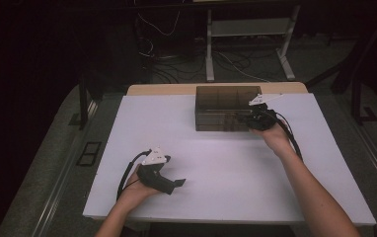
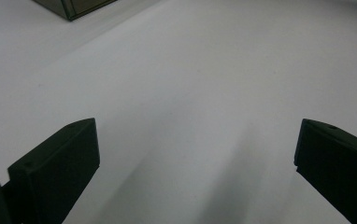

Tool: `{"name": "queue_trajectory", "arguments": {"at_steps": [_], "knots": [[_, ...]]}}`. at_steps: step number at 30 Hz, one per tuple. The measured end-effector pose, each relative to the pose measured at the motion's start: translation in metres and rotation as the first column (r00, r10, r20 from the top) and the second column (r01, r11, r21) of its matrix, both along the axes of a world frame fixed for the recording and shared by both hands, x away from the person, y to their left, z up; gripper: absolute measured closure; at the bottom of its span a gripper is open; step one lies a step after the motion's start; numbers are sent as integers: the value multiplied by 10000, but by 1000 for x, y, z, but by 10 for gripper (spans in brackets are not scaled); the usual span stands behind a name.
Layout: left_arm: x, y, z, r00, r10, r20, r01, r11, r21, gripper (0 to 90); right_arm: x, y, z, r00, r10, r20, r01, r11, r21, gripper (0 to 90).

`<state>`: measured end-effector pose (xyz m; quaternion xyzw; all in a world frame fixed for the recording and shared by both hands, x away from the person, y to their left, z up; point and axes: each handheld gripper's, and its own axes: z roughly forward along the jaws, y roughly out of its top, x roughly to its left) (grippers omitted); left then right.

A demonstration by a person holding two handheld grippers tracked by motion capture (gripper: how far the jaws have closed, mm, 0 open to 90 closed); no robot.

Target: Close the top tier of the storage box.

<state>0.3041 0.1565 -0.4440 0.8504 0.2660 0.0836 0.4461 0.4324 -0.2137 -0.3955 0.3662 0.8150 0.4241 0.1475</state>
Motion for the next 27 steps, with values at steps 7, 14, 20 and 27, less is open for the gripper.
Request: {"name": "queue_trajectory", "arguments": {"at_steps": [7,14,20,27], "knots": [[0,-1,0,10000,89,-16,-89,9999,-126,0,1,0,-2,9998,-199,-4,199,9998,59,888],[0,-1,0,9999,107,16,-107,9999,-119,0,-9,-5,2,9999,-133,1,133,9999,9,851],[0,1,-1,10000,90,26,-89,9999,-81,0,-26,-11,5,9997,160,-165,-157,9997,200,708],[-1,3,0,10000,90,29,-90,9999,61,0,-47,-20,6,9990,374,-223,-364,9984,441,579]]}}
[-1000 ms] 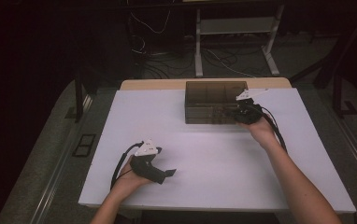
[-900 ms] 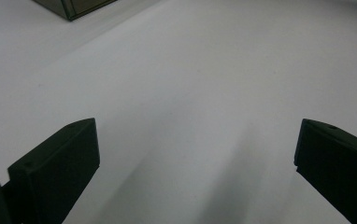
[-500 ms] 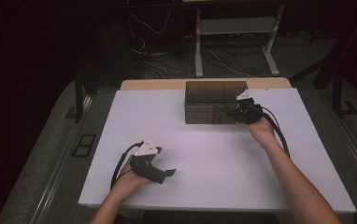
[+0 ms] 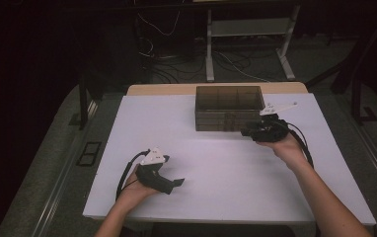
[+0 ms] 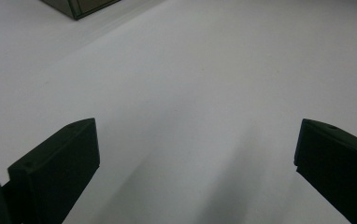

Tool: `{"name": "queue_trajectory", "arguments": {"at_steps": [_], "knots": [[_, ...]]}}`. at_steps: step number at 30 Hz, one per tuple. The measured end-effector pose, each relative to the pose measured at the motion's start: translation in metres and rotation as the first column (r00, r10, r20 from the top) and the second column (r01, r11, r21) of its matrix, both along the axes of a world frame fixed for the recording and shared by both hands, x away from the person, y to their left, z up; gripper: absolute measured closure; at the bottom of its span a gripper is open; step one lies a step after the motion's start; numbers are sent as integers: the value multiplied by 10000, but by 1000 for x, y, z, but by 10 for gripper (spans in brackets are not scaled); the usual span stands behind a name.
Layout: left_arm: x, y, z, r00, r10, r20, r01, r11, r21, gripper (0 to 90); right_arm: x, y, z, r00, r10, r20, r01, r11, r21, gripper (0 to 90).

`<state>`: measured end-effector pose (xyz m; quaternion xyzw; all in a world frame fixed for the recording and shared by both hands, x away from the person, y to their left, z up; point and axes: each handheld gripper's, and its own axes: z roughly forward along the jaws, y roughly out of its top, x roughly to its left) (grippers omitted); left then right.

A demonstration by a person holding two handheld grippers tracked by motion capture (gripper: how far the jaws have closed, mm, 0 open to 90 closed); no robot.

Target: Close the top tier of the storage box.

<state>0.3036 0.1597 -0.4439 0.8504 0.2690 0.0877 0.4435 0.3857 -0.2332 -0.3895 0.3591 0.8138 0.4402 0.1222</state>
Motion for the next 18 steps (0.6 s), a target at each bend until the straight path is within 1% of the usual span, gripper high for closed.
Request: {"name": "queue_trajectory", "arguments": {"at_steps": [2,5,6,9,11,13,17,18], "knots": [[0,0,0,10000,-3,2,3,10000,54,0,-5,-2,0,10000,17,-46,-17,10000,8,555],[0,0,0,10000,28,-6,-28,10000,-16,0,-11,-5,-1,10000,3,-49,-2,10000,94,495],[0,0,0,10000,32,-16,-32,10000,-15,0,-14,-5,-1,9999,-60,-82,61,9999,128,471],[0,0,0,10000,15,-34,-15,10000,-41,0,-19,-8,-5,9998,-182,-46,182,9998,9,420],[1,0,0,10000,9,-58,-9,9999,-103,0,-23,-11,-7,9994,-326,-110,326,9995,-28,378],[1,1,-1,10000,-14,-46,14,10000,-92,0,-28,-15,-9,9984,-564,-76,564,9984,28,340],[1,0,-1,10000,37,-25,-37,9999,-117,0,-39,-20,-12,9970,-769,86,768,9970,79,281],[1,0,-1,10000,28,-36,-28,10000,-46,0,-42,-21,-12,9971,-752,81,751,9971,91,270]]}}
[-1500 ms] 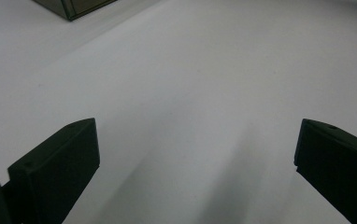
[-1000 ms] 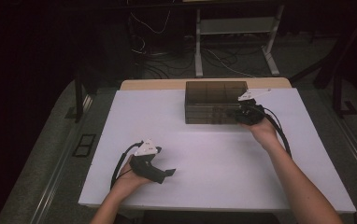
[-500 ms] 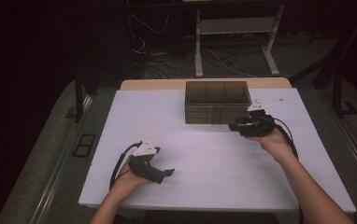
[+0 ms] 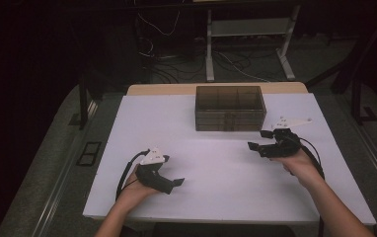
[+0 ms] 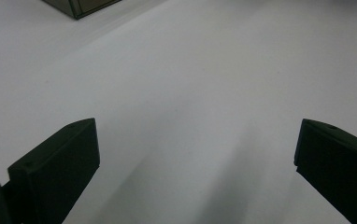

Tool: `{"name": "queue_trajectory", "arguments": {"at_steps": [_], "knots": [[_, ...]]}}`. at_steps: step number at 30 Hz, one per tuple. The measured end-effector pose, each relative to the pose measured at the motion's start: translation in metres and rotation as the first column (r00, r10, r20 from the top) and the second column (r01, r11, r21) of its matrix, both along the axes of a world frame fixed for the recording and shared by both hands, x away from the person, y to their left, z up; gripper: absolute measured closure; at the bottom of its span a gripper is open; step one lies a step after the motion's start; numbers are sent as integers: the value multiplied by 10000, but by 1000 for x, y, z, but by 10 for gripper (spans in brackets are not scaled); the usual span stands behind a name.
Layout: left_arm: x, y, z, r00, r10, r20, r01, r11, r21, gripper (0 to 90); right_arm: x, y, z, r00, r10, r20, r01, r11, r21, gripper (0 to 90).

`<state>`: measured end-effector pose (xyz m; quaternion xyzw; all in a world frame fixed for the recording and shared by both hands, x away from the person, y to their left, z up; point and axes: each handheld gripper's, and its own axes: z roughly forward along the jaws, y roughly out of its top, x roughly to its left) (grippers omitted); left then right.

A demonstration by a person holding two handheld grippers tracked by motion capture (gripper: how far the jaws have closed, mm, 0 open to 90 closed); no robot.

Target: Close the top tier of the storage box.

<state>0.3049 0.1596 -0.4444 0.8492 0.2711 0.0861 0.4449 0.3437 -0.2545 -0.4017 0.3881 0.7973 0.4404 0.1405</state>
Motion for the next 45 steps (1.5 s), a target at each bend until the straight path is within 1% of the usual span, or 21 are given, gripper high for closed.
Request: {"name": "queue_trajectory", "arguments": {"at_steps": [3,4,5,12,15,19,21,22,23,26,29,32,38,41,44,45], "knots": [[-1,-1,-1,10000,-40,-1,40,9999,99,0,-8,-3,-2,10000,-67,-23,68,10000,28,241],[-1,-1,-1,10000,-36,-1,36,9999,110,0,-10,-5,-2,10000,-33,-9,33,10000,56,207],[-1,-2,-1,10000,-19,-11,19,10000,97,0,-12,-5,-3,10000,-38,-7,38,10000,85,199],[-1,-2,-1,10000,-45,-28,45,10000,58,0,-27,-12,-10,9998,-68,194,67,10000,75,189],[-2,-2,0,10000,-73,2,73,10000,44,0,-33,-15,-12,9996,-183,198,179,9997,162,189],[-2,-3,0,10000,-86,-7,86,10000,24,0,-42,-17,-17,9996,-116,263,114,9999,108,188],[-2,-2,0,10000,-82,-16,82,10000,40,0,-45,-19,-19,9997,-152,209,150,9998,127,188],[-2,-3,0,10000,-50,-6,50,10000,-23,0,-47,-20,-20,9997,-166,197,163,9997,157,189],[-2,-2,0,9999,-117,18,117,9999,78,0,-48,-21,-22,9997,-152,216,149,9998,133,188],[-3,-2,0,10000,-84,-29,84,10000,24,0,-51,-25,-25,9997,-218,111,216,9995,214,189],[-3,-1,0,9999,-120,4,120,9999,69,0,-55,-28,-29,9996,-275,61,273,9993,260,189],[-4,-1,0,10000,-86,-12,86,9999,54,0,-59,-32,-31,9992,-374,145,369,9988,333,189],[-5,0,0,10000,-55,-10,55,10000,64,0,-67,-37,-35,9988,-470,159,466,9986,243,189],[-5,0,0,10000,-59,-23,60,9999,106,0,-70,-41,-39,9980,-567,280,561,9982,229,189],[-5,0,0,10000,-85,-28,86,9998,151,0,-72,-43,-43,9972,-708,251,700,9970,317,189],[-6,-1,0,10000,-79,-25,80,9999,131,0,-72,-44,-43,9972,-691,294,684,9974,233,189]]}}
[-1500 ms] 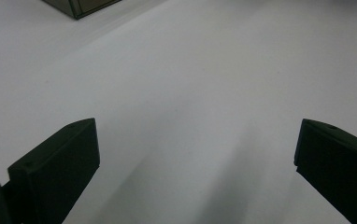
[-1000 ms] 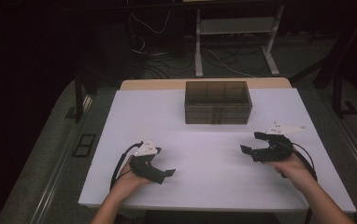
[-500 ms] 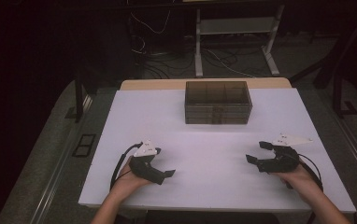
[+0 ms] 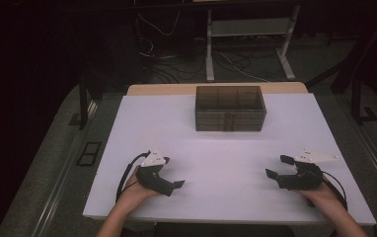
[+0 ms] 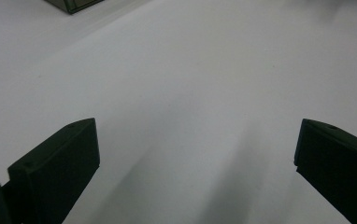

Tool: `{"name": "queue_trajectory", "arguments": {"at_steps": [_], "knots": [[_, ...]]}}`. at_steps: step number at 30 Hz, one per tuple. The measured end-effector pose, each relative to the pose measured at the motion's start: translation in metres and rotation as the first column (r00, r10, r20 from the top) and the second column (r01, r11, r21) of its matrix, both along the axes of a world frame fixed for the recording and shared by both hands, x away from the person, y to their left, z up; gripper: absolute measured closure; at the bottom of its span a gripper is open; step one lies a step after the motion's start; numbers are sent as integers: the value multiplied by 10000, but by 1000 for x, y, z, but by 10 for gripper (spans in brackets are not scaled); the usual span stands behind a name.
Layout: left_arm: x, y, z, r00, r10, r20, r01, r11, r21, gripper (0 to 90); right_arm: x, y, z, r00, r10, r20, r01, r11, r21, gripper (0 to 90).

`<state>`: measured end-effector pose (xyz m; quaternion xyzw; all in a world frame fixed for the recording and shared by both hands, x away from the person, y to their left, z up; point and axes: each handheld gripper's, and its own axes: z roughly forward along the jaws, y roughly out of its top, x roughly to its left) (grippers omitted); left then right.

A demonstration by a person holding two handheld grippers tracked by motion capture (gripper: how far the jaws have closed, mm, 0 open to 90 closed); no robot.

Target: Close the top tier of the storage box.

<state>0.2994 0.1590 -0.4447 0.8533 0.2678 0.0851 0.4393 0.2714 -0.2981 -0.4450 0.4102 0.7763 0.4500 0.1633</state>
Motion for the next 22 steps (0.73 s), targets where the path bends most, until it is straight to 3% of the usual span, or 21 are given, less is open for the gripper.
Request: {"name": "queue_trajectory", "arguments": {"at_steps": [3,5,22], "knots": [[0,0,0,10000,-15,-7,15,10000,34,0,-2,-2,2,9996,-27,263,34,9996,-266,189],[1,0,0,10000,-19,21,19,10000,37,0,-3,-4,2,9995,-68,319,72,9999,-111,189],[3,0,0,10000,49,57,-49,10000,61,0,-7,-3,-1,9997,54,220,-47,9995,-315,189]]}}
